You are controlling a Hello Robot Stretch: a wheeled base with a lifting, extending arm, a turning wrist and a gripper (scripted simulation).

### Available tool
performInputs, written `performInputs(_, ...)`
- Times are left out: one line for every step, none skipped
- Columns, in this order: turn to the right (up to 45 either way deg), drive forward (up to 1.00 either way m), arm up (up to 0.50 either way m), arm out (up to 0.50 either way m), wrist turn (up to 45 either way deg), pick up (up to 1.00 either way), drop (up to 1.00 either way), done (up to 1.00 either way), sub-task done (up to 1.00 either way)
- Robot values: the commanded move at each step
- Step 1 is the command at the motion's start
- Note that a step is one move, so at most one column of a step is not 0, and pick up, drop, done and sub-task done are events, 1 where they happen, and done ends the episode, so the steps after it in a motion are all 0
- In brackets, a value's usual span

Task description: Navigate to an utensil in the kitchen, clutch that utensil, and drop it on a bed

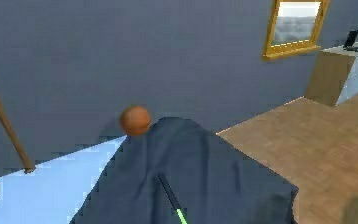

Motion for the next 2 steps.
performInputs(-45.0, 0.00, 0.00, 0.00, 0.0, 0.00, 0.00, 0.00, 0.00)
performInputs(-24.0, 0.00, 0.00, 0.00, 0.0, 0.00, 0.00, 0.00, 0.00)
